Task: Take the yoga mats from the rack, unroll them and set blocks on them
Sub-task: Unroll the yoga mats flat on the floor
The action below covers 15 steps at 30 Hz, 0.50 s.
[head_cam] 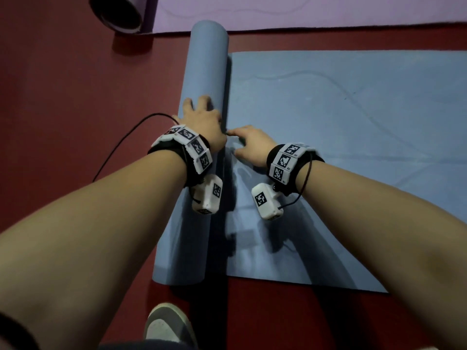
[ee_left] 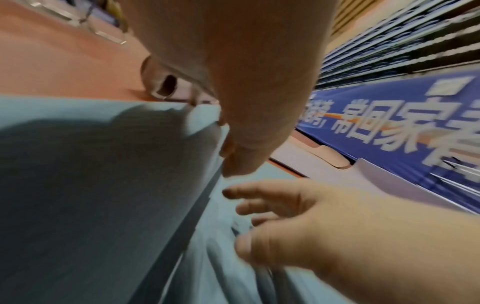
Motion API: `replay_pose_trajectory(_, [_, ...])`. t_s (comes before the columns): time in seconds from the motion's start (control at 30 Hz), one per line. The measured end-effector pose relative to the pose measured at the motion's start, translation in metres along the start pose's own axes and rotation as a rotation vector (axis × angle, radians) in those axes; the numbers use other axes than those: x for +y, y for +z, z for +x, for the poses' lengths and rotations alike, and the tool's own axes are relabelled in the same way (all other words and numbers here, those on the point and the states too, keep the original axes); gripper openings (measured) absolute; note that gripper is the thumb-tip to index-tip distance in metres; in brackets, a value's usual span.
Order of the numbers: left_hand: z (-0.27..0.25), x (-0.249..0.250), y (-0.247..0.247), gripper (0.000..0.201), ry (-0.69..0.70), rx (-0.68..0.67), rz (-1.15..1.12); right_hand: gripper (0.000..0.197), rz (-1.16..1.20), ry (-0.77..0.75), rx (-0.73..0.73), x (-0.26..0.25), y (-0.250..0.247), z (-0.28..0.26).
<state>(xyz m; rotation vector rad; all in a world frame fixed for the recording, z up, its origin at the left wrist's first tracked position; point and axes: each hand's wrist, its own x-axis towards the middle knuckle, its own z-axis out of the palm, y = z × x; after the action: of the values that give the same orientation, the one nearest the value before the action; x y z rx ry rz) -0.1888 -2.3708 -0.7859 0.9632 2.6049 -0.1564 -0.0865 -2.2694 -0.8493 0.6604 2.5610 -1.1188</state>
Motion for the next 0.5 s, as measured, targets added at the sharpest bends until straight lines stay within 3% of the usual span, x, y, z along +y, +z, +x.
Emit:
replay_pose_trajectory(0.13, [0.012,-0.018,-0.011,0.062,-0.172,0.017,-0.034,0.073,-0.33,0.02,0.044,0.002,0.014,0.003])
replay_pose_trajectory(0.23, [0.022,-0.038,-0.012,0.087,-0.185,0.02,-0.015,0.081,-0.485,0.035,0.064,-0.001,0.029,0.003])
replay_pose_trajectory(0.33, [0.033,-0.056,-0.006,0.12,-0.211,-0.061,0.096,0.092,-0.569,0.097,0.062,-0.01,0.039,0.01])
replay_pose_trajectory(0.4, [0.037,-0.06,0.003,0.119,-0.252,-0.087,0.131,0.095,-0.574,0.138,0.046,-0.017,0.04,0.014])
replay_pose_trajectory(0.5, [0.044,-0.054,0.01,0.102,-0.302,-0.079,0.165,0.095,-0.58,0.198,-0.001,-0.03,0.037,0.017])
